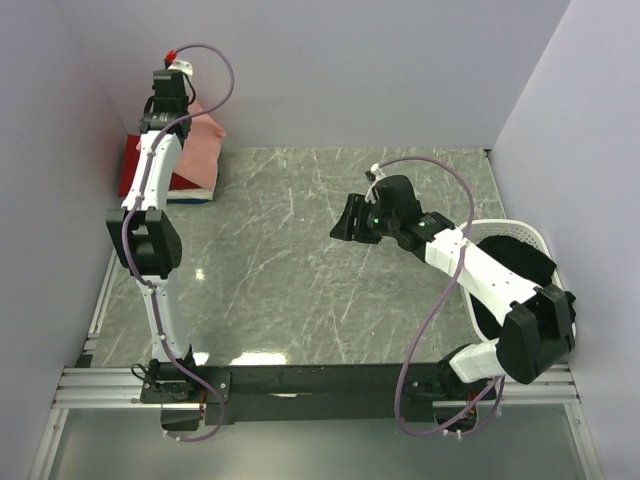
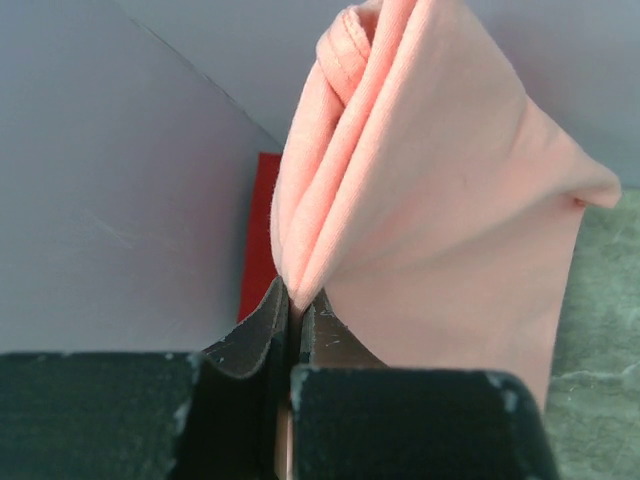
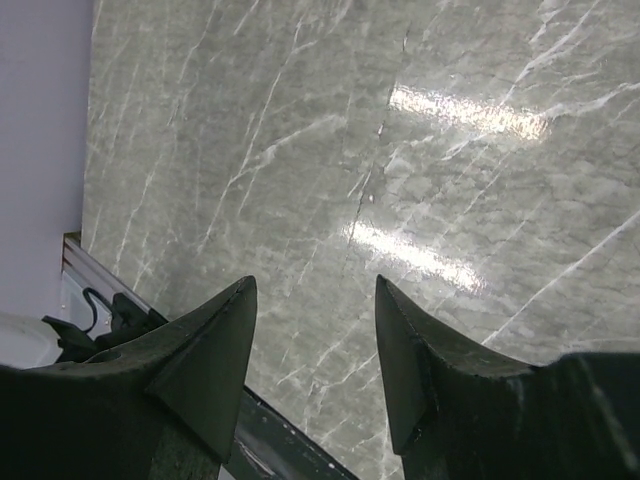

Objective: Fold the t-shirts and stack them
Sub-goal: Neatly place the folded tshirt to the corner

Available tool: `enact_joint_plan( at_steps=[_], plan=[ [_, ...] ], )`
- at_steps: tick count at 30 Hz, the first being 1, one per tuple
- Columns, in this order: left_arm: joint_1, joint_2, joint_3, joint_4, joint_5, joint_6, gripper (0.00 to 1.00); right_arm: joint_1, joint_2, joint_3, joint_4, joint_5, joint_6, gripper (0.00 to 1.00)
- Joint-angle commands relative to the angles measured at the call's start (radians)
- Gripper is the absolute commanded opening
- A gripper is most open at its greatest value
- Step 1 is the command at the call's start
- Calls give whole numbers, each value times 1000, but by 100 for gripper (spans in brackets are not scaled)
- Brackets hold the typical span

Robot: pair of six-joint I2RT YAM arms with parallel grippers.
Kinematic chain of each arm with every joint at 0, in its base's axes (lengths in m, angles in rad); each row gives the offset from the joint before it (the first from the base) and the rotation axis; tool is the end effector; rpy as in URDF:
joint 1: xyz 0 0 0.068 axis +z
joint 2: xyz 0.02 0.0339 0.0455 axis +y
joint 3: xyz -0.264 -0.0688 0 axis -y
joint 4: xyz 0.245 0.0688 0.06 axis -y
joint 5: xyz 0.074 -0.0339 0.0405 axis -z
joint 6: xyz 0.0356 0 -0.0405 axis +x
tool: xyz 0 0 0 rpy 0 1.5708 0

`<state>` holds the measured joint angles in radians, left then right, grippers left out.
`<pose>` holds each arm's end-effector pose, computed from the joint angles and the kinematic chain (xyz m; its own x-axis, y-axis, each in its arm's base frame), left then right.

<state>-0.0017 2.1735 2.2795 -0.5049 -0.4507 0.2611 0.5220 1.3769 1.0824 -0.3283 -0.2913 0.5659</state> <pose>0.5047 0.0146 0.3754 -0.4785 0.2332 -0.8466 -0.2860 0.8701 0.4013 0.2626 0.1628 0.2958 -0.7913 0.1373 -0.5958 -0.3027 0.7586 0.5769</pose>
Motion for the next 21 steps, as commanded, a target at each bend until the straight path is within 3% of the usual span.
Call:
enact_joint_plan(
  at_steps=[1,5,7,8,11,12,14,16,21],
  plan=[
    [55,-44,-60,115,73,-49,0,19,31,59,-14,32,-18,57],
    [135,34,-77,161,128,-80,1,27,70,74,-26,46,-23,57],
    [157,74,-54,175,121,-107,9,30,89,88,-40,49,-24,58],
    [181,106,-51,183,109,-127,21,32,96,91,-43,49,-27,58],
    [227,129,-29,193,145,-241,43,39,106,108,-66,57,-40,60],
    [235,128,-29,200,174,-253,45,39,106,109,-71,63,-46,61],
    [233,103,-44,219,211,-319,63,41,96,102,-69,86,-46,63],
    [235,69,-107,274,251,-359,98,41,80,88,-64,93,-46,65],
    [226,-60,-279,377,297,-436,99,41,39,50,-34,106,-43,68]
  ],
)
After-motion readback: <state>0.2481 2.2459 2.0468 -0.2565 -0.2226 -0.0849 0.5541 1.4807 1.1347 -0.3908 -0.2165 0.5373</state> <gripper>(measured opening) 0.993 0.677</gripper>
